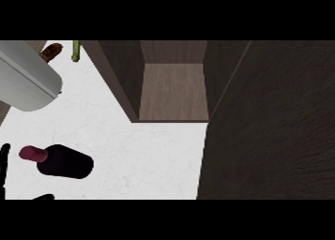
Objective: Pick up the wine, place it into the cabinet and close the cabinet
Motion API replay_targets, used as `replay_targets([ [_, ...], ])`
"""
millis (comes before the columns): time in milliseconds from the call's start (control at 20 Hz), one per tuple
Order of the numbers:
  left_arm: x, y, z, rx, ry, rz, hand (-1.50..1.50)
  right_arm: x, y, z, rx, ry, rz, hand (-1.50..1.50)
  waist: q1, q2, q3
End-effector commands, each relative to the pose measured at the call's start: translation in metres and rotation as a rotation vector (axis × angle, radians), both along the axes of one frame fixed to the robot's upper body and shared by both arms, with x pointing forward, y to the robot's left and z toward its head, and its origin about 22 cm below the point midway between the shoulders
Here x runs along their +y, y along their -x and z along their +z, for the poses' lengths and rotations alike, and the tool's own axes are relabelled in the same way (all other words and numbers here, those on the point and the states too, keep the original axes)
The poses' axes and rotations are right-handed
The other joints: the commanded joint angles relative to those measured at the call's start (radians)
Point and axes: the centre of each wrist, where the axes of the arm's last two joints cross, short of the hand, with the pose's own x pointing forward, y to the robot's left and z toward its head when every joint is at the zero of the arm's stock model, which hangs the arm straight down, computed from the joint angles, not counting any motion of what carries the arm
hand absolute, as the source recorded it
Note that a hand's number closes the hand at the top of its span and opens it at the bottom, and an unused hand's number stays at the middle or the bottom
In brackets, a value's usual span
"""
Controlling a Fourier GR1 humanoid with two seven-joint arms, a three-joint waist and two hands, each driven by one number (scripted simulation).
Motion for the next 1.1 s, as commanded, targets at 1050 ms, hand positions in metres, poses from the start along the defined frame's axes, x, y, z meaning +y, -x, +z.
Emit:
replay_targets([
  [1050, 0.012, -0.005, -0.102, 0.024, 0.015, -0.034, -1.50, -0.014, 0.031, 0.024, -0.056, -0.012, 0.012, -1.50, -0.003, 0.000, 0.001],
])
